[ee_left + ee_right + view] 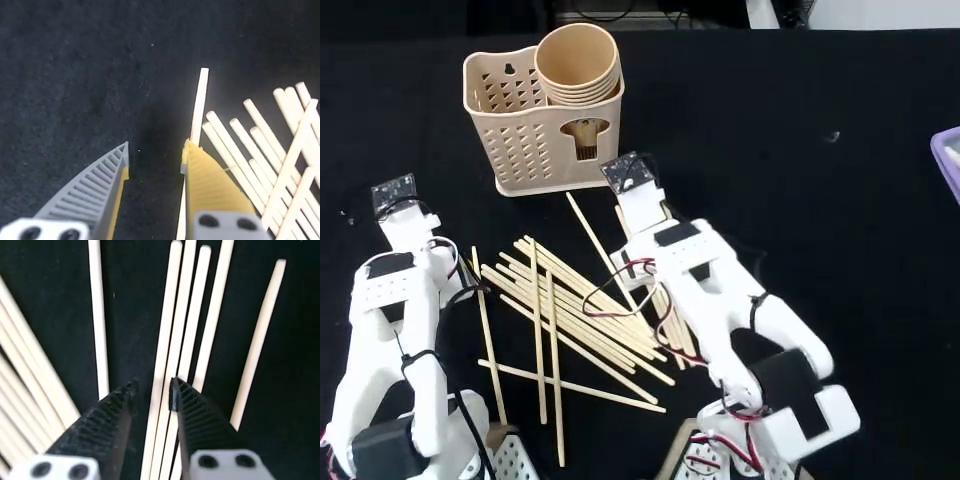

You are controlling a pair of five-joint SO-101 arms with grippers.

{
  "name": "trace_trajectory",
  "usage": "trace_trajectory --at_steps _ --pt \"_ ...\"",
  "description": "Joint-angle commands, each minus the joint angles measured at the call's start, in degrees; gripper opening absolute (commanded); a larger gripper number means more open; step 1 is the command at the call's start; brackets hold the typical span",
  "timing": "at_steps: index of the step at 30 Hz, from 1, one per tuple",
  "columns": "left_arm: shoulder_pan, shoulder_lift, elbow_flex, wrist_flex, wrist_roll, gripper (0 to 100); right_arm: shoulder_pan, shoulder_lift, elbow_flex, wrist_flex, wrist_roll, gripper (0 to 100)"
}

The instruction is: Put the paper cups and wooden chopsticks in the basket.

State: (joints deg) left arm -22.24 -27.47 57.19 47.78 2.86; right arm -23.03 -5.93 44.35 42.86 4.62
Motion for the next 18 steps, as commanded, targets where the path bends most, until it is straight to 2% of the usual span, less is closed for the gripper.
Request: trace_trajectory --at_steps 1,11,18 --pt "0.9 -1.6 -0.2 -0.8 0.9 18 1.3 -6.5 -2.5 3.0 -0.2 18.6" --pt "0.9 -1.6 -0.2 -0.8 0.9 18 1.0 -4.4 0.6 -0.5 8.7 43.7" --pt "0.9 -1.6 -0.2 -0.8 0.8 18 1.0 5.6 -4.9 0.4 8.9 42.6"
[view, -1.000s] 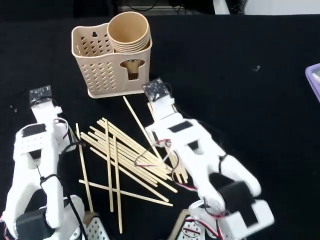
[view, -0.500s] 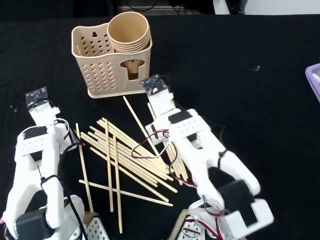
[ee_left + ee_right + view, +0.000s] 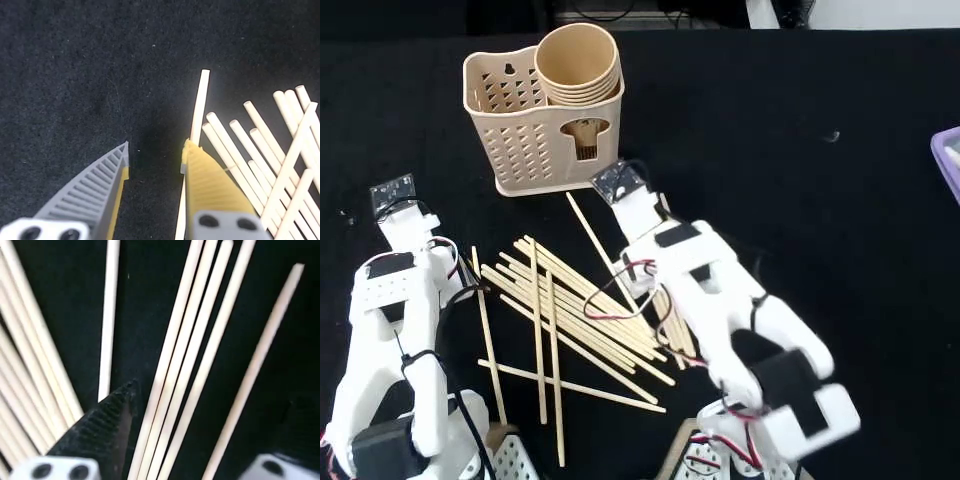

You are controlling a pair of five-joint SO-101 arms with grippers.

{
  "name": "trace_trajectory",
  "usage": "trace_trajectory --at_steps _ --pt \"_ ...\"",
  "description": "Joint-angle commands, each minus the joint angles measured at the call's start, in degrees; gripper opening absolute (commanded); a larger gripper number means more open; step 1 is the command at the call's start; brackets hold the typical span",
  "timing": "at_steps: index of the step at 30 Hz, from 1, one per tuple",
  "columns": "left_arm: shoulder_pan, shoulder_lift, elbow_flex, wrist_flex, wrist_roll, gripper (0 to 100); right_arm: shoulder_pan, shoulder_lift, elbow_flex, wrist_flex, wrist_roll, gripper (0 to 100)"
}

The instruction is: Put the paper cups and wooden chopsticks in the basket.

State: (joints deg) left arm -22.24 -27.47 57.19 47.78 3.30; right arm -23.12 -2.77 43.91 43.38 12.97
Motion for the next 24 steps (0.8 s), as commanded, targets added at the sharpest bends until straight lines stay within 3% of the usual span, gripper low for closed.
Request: trace_trajectory --at_steps 1,6,12,16,24 --pt "0.9 -1.6 -0.2 -0.8 0.4 18 1.2 3.9 -5.9 1.2 0.5 42.3" --pt "0.7 -1.6 -0.2 -0.8 0.4 18 1.2 10.0 -12.3 6.8 0.6 37.3" --pt "0.6 -1.6 -0.2 -0.8 0.4 18 1.4 11.3 -13.8 7.4 0.6 1.0" --pt "0.6 -1.6 -0.2 -0.8 0.4 18 1.4 11.3 -13.8 7.4 0.6 6.4" --pt "0.6 -1.6 -0.2 -0.8 0.4 18 1.4 11.2 -13.8 7.5 2.4 1.1"
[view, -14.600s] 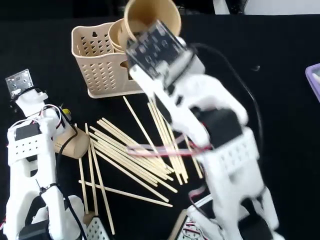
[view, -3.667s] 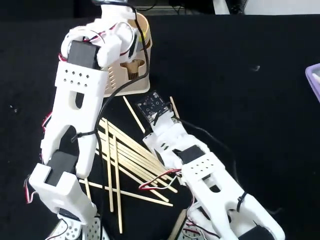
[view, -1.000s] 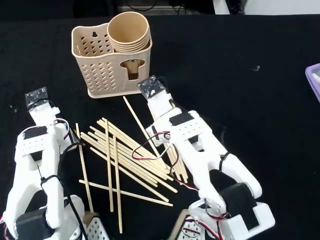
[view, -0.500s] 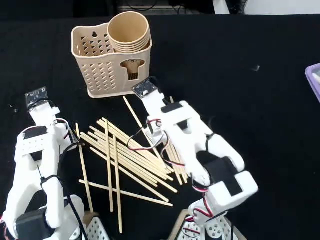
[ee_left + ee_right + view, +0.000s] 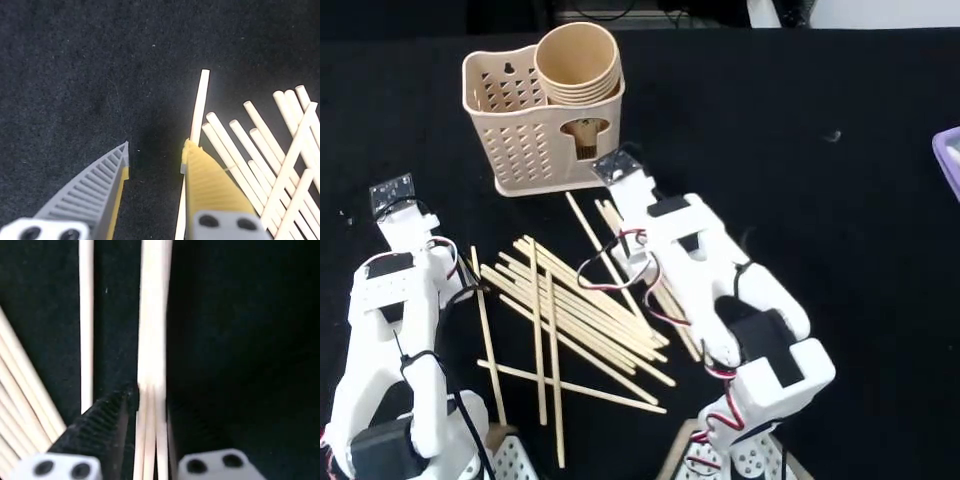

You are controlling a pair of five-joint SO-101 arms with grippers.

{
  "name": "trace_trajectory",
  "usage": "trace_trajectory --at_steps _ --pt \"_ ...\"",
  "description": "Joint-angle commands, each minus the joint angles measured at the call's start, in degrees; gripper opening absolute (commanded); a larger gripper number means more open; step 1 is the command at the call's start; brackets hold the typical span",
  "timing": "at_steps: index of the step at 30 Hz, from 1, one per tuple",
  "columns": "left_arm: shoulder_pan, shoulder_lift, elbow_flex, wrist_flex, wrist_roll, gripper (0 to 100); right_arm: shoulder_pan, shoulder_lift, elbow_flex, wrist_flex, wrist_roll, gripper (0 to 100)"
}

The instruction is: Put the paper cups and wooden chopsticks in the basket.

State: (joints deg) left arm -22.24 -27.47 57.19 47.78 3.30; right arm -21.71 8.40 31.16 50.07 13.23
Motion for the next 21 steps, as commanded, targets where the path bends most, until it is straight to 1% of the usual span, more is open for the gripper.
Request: trace_trajectory --at_steps 1,6,10,12,16,19,21 --pt "0.6 -1.6 -0.2 -0.8 0.4 18 0.0 0.0 -1.1 0.8 3.3 1.1" --pt "0.5 -1.6 -0.2 -0.8 0.4 18 0.1 -0.7 -0.7 0.8 6.6 1.1" --pt "0.5 -1.6 -0.3 -0.8 0.4 18 0.1 -7.7 0.9 5.5 9.1 1.1" --pt "0.5 -1.6 -0.3 -0.8 0.4 18 1.2 -12.9 2.3 8.0 9.8 1.1" --pt "0.7 -1.6 -0.6 -0.8 0.4 18 5.1 -21.6 4.6 10.7 14.3 1.1" --pt "0.8 -1.6 -0.7 -0.8 0.4 18 7.1 -25.6 5.1 13.0 16.7 1.1" --pt "0.8 -1.6 -0.7 -0.8 0.4 18 8.0 -27.6 5.1 13.8 16.9 1.1"
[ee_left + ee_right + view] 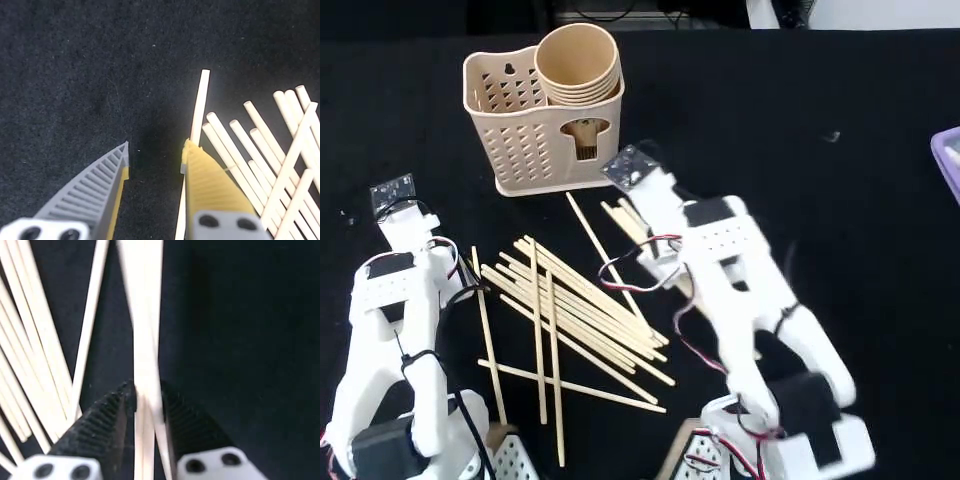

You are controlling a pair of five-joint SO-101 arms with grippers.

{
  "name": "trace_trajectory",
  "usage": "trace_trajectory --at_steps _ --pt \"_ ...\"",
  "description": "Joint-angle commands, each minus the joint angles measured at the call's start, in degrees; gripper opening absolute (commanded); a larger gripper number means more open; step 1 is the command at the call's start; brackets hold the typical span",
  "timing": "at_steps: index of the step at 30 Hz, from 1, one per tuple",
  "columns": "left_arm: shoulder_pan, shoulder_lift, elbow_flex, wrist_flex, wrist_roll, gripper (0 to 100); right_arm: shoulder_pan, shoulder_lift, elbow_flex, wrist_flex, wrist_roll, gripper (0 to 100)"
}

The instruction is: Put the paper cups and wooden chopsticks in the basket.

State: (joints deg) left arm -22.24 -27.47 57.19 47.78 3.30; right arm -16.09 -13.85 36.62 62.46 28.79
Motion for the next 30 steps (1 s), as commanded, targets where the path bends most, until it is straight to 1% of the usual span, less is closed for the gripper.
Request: trace_trajectory --at_steps 1,5,9,13,16,20,25,30 --pt "0.8 -1.6 -0.7 -0.8 0.4 18 2.7 -6.3 -0.3 1.4 1.3 1.1" --pt "0.7 -1.6 -0.7 -0.8 0.4 18 3.3 -9.4 -0.3 1.3 1.0 1.1" --pt "0.6 -1.6 -0.6 -0.9 0.4 18 1.9 -12.6 -1.1 0.1 -0.3 1.1" --pt "0.6 -1.6 -0.4 -0.9 0.4 18 1.1 -14.7 -1.1 -7.2 -6.1 1.1" --pt "0.6 -1.6 -0.3 -0.9 0.4 18 1.1 -16.1 -2.0 -11.0 -7.5 1.1" --pt "0.7 -1.6 0.8 -3.1 0.4 18 -2.1 -19.6 -5.9 -10.4 -9.7 1.1" --pt "1.0 -1.6 3.3 -7.0 0.4 18 -8.3 -23.3 -11.2 -7.1 -11.0 1.1" --pt "1.1 -1.6 5.4 -10.7 0.4 18 -10.5 -23.4 -17.9 -7.2 -13.0 1.1"
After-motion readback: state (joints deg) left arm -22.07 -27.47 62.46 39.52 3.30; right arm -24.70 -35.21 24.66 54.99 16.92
